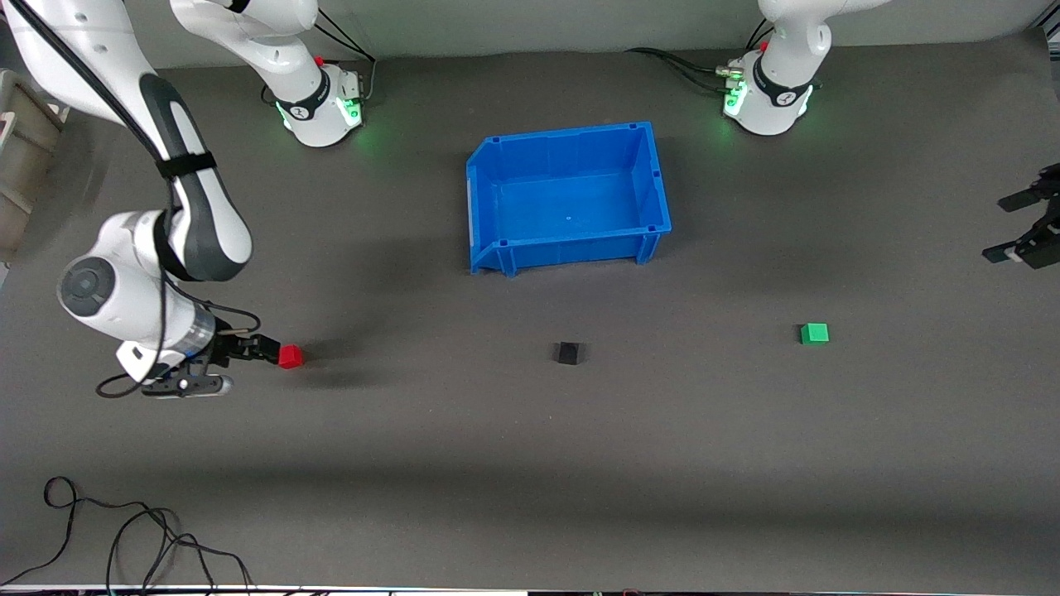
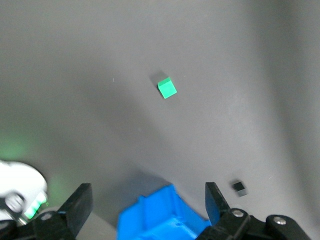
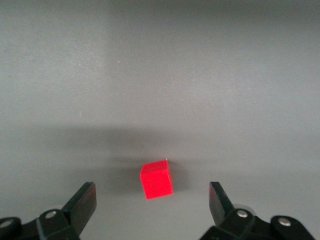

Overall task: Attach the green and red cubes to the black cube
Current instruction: 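Grasp the red cube with the right gripper while the left gripper reaches the green cube, then lift the red cube with the right gripper while the left gripper grasps the green cube, then carry both cubes toward the black cube and press them against it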

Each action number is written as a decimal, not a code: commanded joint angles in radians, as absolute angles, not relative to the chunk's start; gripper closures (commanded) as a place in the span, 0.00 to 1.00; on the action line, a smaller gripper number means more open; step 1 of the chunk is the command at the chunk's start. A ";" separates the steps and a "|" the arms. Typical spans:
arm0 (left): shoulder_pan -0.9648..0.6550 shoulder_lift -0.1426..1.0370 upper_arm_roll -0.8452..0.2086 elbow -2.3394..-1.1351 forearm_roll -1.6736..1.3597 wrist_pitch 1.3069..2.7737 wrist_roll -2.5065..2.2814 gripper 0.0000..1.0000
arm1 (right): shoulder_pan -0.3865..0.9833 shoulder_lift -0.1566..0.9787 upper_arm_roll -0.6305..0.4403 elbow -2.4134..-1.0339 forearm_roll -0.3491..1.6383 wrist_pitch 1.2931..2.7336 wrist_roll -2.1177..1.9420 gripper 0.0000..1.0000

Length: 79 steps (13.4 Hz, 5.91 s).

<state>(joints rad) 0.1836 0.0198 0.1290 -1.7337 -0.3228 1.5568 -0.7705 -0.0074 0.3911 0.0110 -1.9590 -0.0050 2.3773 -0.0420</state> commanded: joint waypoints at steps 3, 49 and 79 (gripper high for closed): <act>0.233 0.011 0.123 -1.931 -0.507 1.676 -0.911 0.00 | -0.014 0.501 0.017 -1.970 -0.020 2.528 -0.121 0.00; -0.084 0.402 0.100 -1.976 -0.928 2.186 -0.840 0.73 | 0.148 0.411 0.025 -1.784 0.166 2.158 1.133 1.00; -0.687 0.782 0.074 -1.652 -1.057 2.697 -1.385 0.71 | 0.591 0.996 0.018 -1.167 0.032 2.213 2.171 1.00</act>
<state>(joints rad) -0.6628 0.7438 0.0631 -1.6893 -1.0439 2.6602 -1.3556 0.5758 0.9668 0.0294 -1.2126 0.0523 2.2030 2.1309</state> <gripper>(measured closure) 0.604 0.612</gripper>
